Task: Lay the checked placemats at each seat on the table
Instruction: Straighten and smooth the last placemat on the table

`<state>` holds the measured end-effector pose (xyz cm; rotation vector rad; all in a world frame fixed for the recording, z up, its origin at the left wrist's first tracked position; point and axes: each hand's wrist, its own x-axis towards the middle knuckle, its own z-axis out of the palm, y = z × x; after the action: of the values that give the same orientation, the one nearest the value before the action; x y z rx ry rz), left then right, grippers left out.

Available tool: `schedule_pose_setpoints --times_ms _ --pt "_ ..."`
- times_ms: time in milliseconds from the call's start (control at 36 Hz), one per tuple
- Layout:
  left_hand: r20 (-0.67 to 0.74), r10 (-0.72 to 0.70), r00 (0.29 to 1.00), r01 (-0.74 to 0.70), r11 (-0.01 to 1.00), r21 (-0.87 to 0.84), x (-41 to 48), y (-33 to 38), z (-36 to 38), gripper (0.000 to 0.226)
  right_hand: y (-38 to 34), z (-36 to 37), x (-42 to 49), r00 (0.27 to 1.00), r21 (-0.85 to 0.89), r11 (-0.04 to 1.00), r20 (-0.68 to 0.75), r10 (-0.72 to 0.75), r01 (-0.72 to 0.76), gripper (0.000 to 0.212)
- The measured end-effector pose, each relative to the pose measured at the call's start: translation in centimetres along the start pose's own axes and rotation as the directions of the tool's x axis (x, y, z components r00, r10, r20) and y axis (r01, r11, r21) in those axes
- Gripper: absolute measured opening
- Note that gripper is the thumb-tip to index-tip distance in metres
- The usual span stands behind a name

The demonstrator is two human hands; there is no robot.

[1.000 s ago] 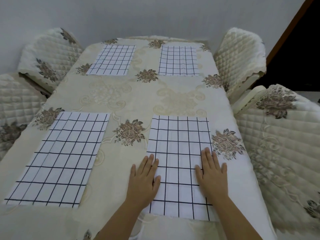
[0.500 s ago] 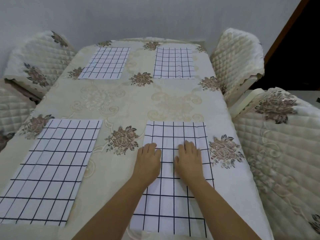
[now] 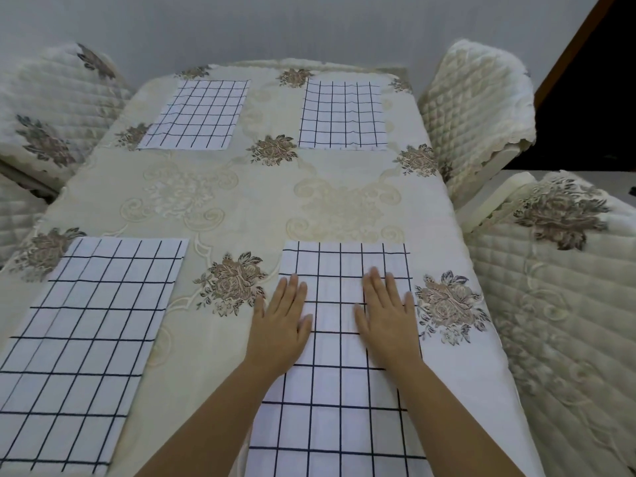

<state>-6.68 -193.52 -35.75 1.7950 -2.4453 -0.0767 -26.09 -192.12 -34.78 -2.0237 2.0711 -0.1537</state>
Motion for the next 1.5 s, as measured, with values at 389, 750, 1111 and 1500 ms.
schedule_pose_setpoints --times_ms 389,750,1111,1500 --pt "-0.205 0.013 0.979 0.014 0.992 0.127 4.1 0.5 -1.1 0.041 -2.0 -2.6 2.9 0.983 -0.155 0.971 0.010 0.183 -0.179 0.062" --pt "0.014 -0.034 0.999 0.036 0.987 -0.154 5.9 1.0 0.2 0.055 -4.0 -1.4 4.9 0.994 -0.037 0.998 0.097 -0.052 0.055 0.057" --pt "0.130 -0.076 0.989 0.093 0.986 -0.136 4.1 -2.3 -0.5 0.073 1.8 -1.6 4.1 0.993 -0.013 0.994 0.030 0.112 -0.112 0.083" --pt "0.112 -0.200 0.973 0.228 0.896 -0.382 -0.7 -3.8 -2.4 0.078 -3.4 -3.3 1.8 0.995 0.192 0.977 0.069 0.077 -0.089 0.060"
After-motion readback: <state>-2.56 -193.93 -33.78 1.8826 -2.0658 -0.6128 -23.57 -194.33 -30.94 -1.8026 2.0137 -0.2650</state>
